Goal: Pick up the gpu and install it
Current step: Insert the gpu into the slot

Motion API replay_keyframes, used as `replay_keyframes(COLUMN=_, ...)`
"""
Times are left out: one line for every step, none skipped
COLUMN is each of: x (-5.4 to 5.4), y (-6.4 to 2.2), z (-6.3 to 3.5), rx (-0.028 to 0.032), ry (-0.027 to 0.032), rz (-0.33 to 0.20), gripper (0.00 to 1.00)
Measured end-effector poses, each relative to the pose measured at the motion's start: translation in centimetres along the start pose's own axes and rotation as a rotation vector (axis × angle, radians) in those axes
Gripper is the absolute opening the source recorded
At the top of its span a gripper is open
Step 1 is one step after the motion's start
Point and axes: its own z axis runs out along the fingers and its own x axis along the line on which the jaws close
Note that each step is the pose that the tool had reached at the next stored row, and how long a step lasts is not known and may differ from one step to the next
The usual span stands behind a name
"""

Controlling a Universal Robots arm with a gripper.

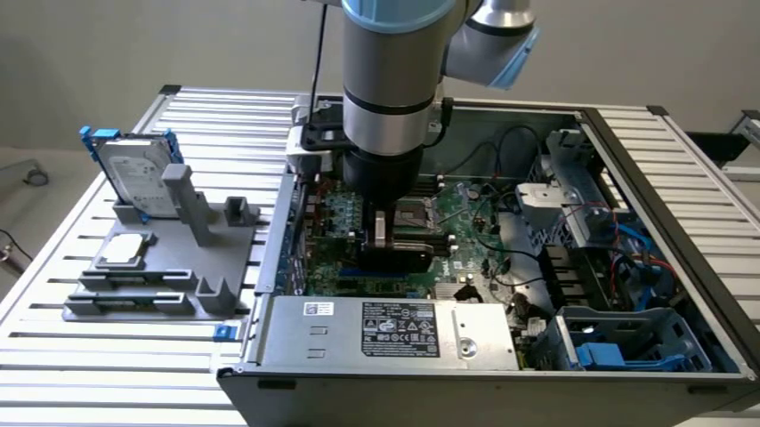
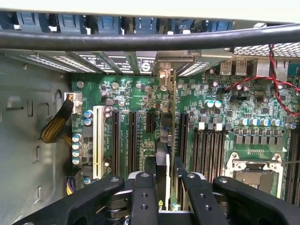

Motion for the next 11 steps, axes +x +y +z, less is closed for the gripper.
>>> replay_keyframes(x=0.00, y=0.00, z=0.00, rx=0.0000, ry=-0.0001, rz=-0.001, gripper=0.26)
replay_keyframes(x=0.00, y=0.00, z=0.01, rx=0.0000, ry=-0.0005, rz=-0.001, gripper=0.26)
replay_keyframes(x=0.00, y=0.00, z=0.01, rx=0.0001, ry=-0.0016, rz=-0.001, gripper=0.26)
replay_keyframes(x=0.00, y=0.00, z=0.01, rx=0.0001, ry=-0.0027, rz=-0.001, gripper=0.26)
replay_keyframes(x=0.00, y=0.00, z=0.01, rx=0.0002, ry=-0.0038, rz=-0.001, gripper=0.26)
replay_keyframes(x=0.00, y=0.00, z=0.00, rx=0.0002, ry=-0.0050, rz=-0.001, gripper=0.26)
replay_keyframes(x=0.00, y=0.00, z=0.01, rx=0.0002, ry=-0.0059, rz=-0.001, gripper=0.26)
replay_keyframes(x=0.00, y=0.00, z=0.02, rx=0.0003, ry=-0.0066, rz=-0.001, gripper=0.26)
replay_keyframes(x=0.00, y=0.00, z=0.04, rx=0.0003, ry=-0.0072, rz=-0.001, gripper=0.26)
replay_keyframes(x=0.00, y=0.00, z=0.10, rx=0.0004, ry=-0.0075, rz=-0.001, gripper=0.26)
replay_keyframes(x=0.01, y=0.00, z=0.15, rx=0.0001, ry=-0.0072, rz=-0.001, gripper=0.26)
